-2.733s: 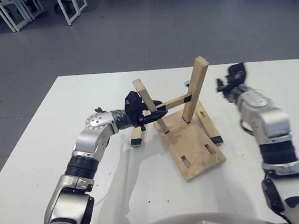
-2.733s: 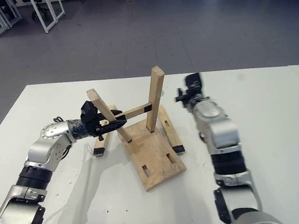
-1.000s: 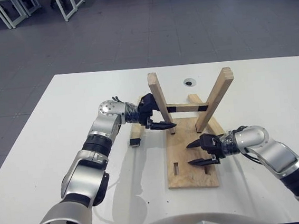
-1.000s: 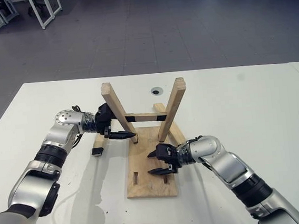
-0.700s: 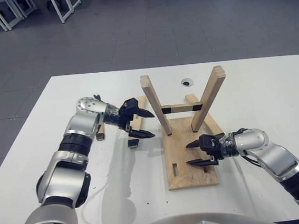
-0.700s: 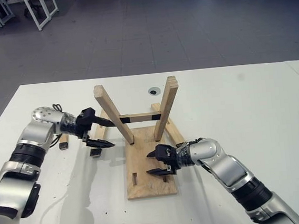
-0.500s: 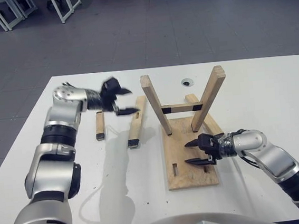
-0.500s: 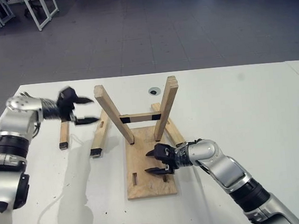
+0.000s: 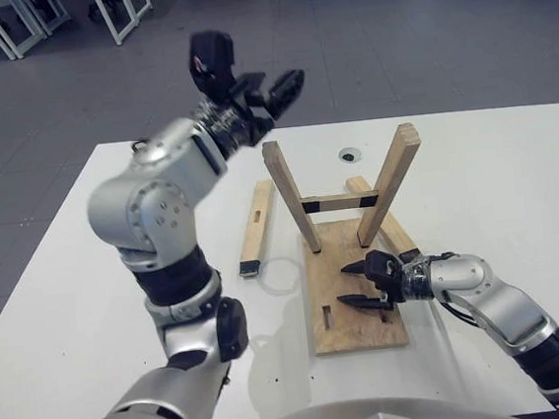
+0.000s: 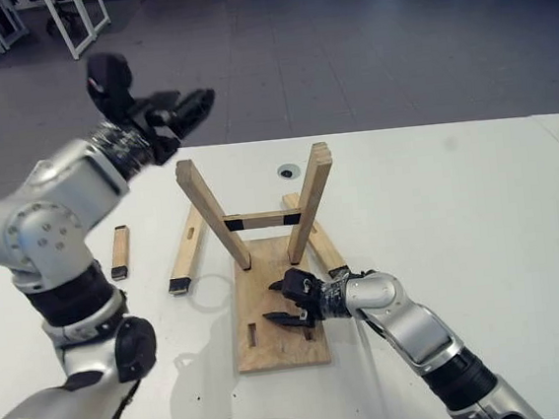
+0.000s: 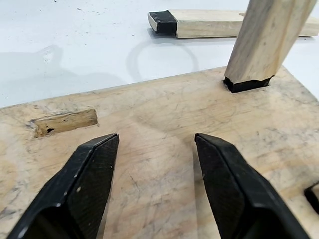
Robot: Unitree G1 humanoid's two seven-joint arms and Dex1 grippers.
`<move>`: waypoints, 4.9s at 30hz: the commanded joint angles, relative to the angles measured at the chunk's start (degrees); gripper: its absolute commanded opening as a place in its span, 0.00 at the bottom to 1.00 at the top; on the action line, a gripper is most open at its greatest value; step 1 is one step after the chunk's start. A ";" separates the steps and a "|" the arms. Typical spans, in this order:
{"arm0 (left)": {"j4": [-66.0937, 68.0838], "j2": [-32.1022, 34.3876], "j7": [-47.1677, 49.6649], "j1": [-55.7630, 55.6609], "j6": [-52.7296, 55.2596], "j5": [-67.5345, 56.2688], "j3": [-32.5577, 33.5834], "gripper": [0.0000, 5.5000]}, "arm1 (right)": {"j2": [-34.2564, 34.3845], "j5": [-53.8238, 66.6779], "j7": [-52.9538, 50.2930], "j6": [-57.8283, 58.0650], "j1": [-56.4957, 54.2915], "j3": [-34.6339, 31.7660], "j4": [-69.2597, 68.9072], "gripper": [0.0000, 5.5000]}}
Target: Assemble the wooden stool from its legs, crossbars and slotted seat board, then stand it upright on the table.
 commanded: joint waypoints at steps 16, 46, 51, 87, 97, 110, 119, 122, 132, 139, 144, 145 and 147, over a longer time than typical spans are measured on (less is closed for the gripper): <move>0.69 -7.68 7.12 32.52 -12.51 -5.16 -17.32 0.65 | -2.74 -2.57 0.38 3.62 1.12 0.56 0.84 0.51; 3.21 14.75 19.96 14.49 -23.62 -32.45 8.63 0.65 | -2.30 6.89 11.08 9.33 -13.86 -11.84 -0.34 0.51; 2.12 21.52 21.70 29.80 -24.49 -16.74 6.13 0.65 | -4.41 15.04 1.57 24.31 -2.04 -25.69 -18.95 0.51; 36.43 13.66 5.16 39.05 -43.07 9.87 -6.10 0.24 | -5.00 0.38 -10.45 8.31 -9.29 -20.39 19.80 0.51; 36.91 12.55 5.31 37.81 -43.31 10.62 -6.25 0.24 | -3.15 -2.79 -6.79 4.85 -8.98 -16.89 25.66 0.51; 31.20 10.26 7.22 40.75 -41.78 11.19 -5.25 0.24 | -0.01 -1.70 -17.32 21.68 13.02 -22.51 3.72 0.38; 4.12 4.52 17.09 44.39 -32.17 11.63 -3.61 0.24 | 10.12 0.45 -30.56 37.02 19.08 -28.04 -19.17 0.44; 1.17 4.58 18.25 42.51 -29.89 11.66 -3.00 0.24 | 9.63 1.38 -30.93 39.87 14.82 -30.78 -19.64 0.55; -13.39 12.64 16.48 20.01 -24.83 11.24 -2.74 0.24 | 10.92 10.49 -33.40 54.92 -25.49 -51.13 -23.75 0.88; -11.75 12.44 9.18 7.41 -26.52 8.47 -12.69 0.24 | 32.95 19.68 -38.31 61.94 -54.21 -60.84 -18.03 0.91; -9.49 9.42 3.39 10.74 -29.30 6.30 -20.14 0.24 | 45.16 23.27 -39.88 65.82 -51.64 -62.60 -17.01 0.91; -9.26 9.29 2.53 11.49 -29.72 6.14 -20.99 0.24 | 46.33 23.88 -40.02 66.80 -51.85 -64.02 -16.62 0.91; -9.06 9.16 1.06 12.53 -30.37 6.16 -22.56 0.24 | 47.05 24.76 -40.16 67.67 -51.98 -65.85 -15.46 0.91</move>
